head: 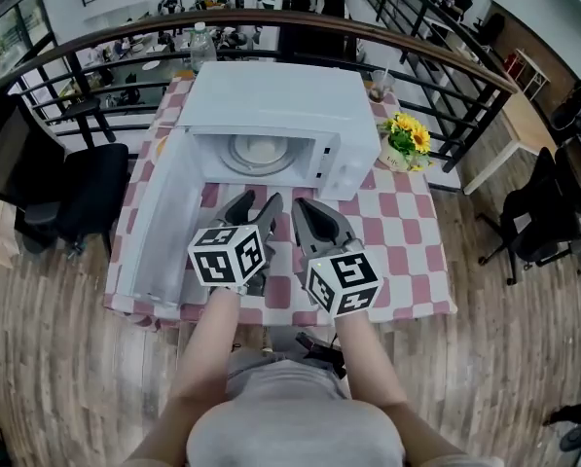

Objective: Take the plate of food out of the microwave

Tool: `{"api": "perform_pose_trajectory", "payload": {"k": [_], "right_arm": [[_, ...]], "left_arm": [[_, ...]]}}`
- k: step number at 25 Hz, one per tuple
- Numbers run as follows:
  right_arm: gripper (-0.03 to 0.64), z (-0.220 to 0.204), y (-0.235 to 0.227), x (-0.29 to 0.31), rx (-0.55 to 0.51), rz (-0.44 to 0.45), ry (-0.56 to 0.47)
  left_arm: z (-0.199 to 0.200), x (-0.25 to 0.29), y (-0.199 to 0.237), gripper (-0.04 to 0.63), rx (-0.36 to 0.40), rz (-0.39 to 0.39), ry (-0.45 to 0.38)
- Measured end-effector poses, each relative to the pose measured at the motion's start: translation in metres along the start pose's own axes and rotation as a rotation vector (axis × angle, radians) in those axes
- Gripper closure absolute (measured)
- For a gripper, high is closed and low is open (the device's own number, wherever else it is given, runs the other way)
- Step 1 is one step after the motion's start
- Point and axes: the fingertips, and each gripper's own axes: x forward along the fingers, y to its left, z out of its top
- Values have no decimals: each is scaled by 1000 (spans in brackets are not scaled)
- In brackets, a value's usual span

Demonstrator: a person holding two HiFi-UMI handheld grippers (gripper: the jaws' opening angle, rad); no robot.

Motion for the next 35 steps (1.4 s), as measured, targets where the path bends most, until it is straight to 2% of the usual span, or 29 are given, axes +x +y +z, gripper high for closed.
{"api": "perform_pose_trajectory", "payload": {"k": [3, 6, 11, 17, 22, 27, 31, 35], "right_arm": [[595, -6, -10, 8, 3, -1, 7], [595, -10, -17, 16, 13, -3, 13], [595, -15, -25, 29, 15, 1, 29], [595, -26, -31, 46, 11, 13, 59], [595, -36, -37, 56, 14, 19, 80], [595, -50, -44, 67, 20, 25, 113], [595, -60, -51, 77, 23, 28, 140], [595, -68, -56, 86, 28, 32, 160]], "left_arm": [[-4, 18, 10, 271, -92, -42, 16], [-4, 30, 22, 267, -168, -56, 14], [-7, 46, 52, 265, -318, 6, -14], [-25, 64, 85, 210, -527, 83, -5], [-39, 82, 103, 210, -708, 93, 19], [-55, 102, 123, 210, -798, 173, 53], [-74, 119, 142, 210, -906, 261, 89], [-85, 131, 155, 212, -995, 331, 79]]}}
